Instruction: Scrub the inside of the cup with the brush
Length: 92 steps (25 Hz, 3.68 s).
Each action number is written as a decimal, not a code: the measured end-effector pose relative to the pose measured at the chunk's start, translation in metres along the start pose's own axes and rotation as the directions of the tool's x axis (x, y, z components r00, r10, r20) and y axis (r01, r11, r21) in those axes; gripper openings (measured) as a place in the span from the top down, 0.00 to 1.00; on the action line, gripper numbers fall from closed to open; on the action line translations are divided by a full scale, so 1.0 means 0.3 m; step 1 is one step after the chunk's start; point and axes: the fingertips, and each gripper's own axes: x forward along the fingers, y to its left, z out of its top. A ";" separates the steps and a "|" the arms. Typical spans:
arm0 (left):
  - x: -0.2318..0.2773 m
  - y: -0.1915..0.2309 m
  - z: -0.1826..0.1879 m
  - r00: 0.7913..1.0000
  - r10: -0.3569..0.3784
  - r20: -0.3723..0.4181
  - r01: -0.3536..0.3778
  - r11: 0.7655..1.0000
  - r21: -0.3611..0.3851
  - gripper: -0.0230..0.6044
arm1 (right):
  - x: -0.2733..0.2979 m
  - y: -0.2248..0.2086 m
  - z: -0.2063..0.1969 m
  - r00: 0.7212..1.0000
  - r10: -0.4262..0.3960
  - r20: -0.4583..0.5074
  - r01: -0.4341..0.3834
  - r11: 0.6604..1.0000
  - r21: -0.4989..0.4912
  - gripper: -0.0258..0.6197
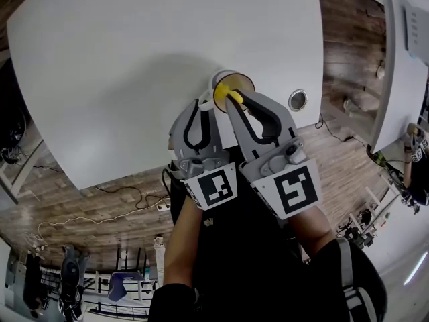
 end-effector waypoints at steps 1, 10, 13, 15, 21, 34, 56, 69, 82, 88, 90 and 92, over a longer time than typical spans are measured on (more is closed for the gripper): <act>0.000 -0.001 0.000 1.000 -0.001 0.001 0.001 1.000 0.001 0.87 | -0.010 -0.004 0.016 1.000 0.004 0.019 -0.004 1.000 -0.007 0.91; -0.001 -0.003 -0.002 1.000 -0.007 -0.002 0.007 1.000 0.000 0.87 | -0.048 -0.008 0.102 0.997 0.016 0.073 -0.014 1.000 -0.026 0.91; -0.003 -0.004 -0.006 1.000 -0.005 -0.002 0.005 1.000 0.007 0.87 | -0.030 -0.009 0.085 0.998 0.015 0.066 -0.013 1.000 -0.028 0.91; -0.004 -0.003 -0.008 1.000 -0.001 0.001 0.001 1.000 0.004 0.87 | -0.011 -0.009 0.070 0.998 0.017 0.063 -0.015 0.999 -0.029 0.91; -0.002 -0.004 -0.007 1.000 -0.005 0.003 0.005 1.000 0.015 0.87 | 0.034 -0.010 0.005 1.000 0.016 -0.009 -0.016 0.999 -0.028 0.91; -0.002 -0.004 -0.002 1.000 -0.007 0.003 0.007 1.000 0.017 0.87 | -0.004 -0.040 0.077 0.999 0.009 0.044 -0.006 0.997 -0.077 0.91; -0.005 -0.003 -0.009 1.000 0.002 0.007 -0.002 1.000 -0.001 0.87 | 0.039 -0.081 -0.010 0.998 -0.063 0.002 0.063 0.988 -0.140 0.91; -0.003 -0.003 -0.007 1.000 -0.004 0.006 0.004 1.000 0.003 0.87 | -0.063 -0.068 0.089 0.997 -0.054 0.063 0.061 0.990 -0.129 0.91; -0.003 0.000 -0.003 1.000 -0.004 0.006 0.004 1.000 -0.003 0.87 | -0.013 -0.098 -0.012 0.997 -0.072 0.005 0.072 0.989 -0.133 0.91; -0.002 -0.002 -0.008 1.000 -0.003 0.001 0.003 1.000 -0.001 0.87 | 0.001 -0.096 -0.032 0.998 -0.067 -0.005 0.066 0.991 -0.114 0.91; -0.003 -0.003 -0.008 1.000 -0.003 -0.001 0.003 1.000 -0.002 0.87 | -0.009 -0.090 -0.017 0.998 -0.054 0.006 0.055 0.991 -0.122 0.91; -0.004 -0.003 -0.008 1.000 0.001 0.001 -0.001 1.000 -0.011 0.87 | -0.024 -0.084 0.003 0.999 -0.049 0.021 0.051 0.990 -0.135 0.91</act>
